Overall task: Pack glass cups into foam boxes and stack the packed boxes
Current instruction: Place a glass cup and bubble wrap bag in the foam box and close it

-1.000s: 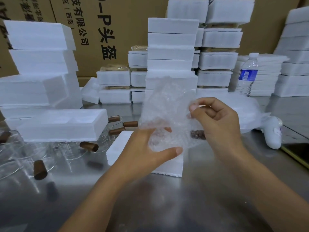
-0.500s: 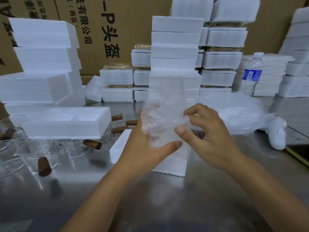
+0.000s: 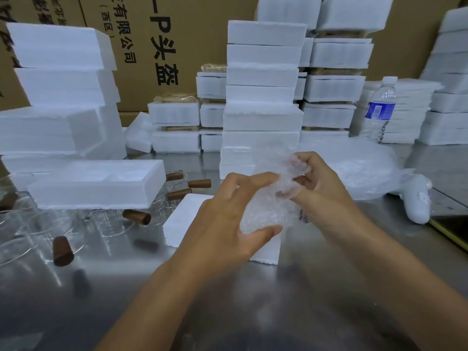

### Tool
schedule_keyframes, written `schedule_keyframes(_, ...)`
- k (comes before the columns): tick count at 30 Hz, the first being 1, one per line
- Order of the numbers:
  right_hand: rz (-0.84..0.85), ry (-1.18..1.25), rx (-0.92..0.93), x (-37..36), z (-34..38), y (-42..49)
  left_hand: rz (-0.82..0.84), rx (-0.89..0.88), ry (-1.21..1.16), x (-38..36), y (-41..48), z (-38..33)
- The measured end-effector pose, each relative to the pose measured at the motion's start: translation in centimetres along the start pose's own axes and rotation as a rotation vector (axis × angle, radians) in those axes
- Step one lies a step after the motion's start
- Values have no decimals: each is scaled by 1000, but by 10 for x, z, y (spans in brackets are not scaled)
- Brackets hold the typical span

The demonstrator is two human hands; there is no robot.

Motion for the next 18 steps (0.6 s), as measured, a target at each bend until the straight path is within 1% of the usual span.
schedule_keyframes(2, 17, 21, 82, -1, 4, -1, -4, 15, -25, 0, 2, 1)
schedule_keyframes(5, 2, 58, 156, -3, 5, -3, -42, 23, -76, 3, 3, 4)
schedule_keyframes(9, 29, -135, 225, -10, 0, -8, -64, 33, -82, 7, 2, 7)
schedule_keyframes(12, -37, -314, 325, -12, 1, -8, -45, 64, -134, 6, 1, 7)
schedule_keyframes(14, -46, -428, 386, -12, 1, -7, -34, 98, -200, 6, 0, 6)
schedule_keyframes(16, -25, -494, 381, -12, 0, -6, -35, 85, -194, 5, 0, 5)
schedule_keyframes(18, 19, -524, 336, -11, -4, -5, -42, 50, -150, 6, -1, 5)
Point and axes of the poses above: each hand's wrist, its own y-axis towards the middle knuckle, its own x-axis out of the back of the hand, z = x × y, the point moved 2 cm from there along y, towards the middle knuckle, and after that the axes turned 11 degrees about z, right-handed, at the moved point
